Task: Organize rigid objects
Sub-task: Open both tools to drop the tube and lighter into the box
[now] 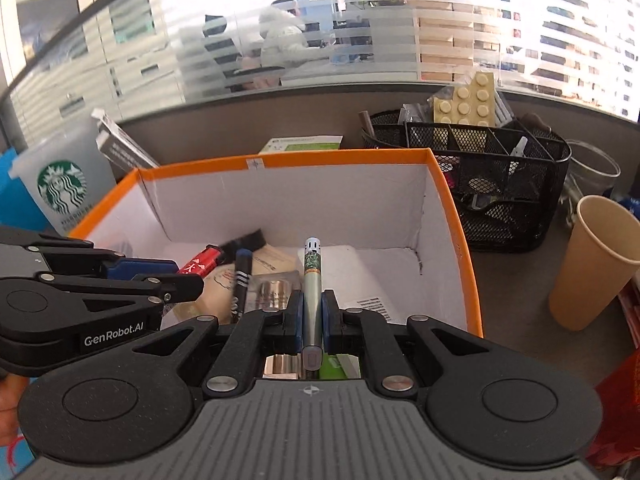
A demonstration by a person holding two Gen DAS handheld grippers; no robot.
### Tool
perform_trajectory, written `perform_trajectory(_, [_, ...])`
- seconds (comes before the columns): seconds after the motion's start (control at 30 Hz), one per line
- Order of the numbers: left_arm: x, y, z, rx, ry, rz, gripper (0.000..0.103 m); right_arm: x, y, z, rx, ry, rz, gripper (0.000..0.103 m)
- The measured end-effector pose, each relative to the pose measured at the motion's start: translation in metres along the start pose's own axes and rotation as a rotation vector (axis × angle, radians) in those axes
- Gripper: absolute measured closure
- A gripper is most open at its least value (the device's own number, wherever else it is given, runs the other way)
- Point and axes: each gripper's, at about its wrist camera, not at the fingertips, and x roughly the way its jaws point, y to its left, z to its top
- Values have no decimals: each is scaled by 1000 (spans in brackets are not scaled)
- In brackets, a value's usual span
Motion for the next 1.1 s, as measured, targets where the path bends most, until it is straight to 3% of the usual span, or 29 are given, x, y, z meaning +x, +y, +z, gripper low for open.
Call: perform_trajectory(1.1, [12, -7, -3, 10, 36, 43, 86, 12, 17, 1, -110, 23, -74, 93])
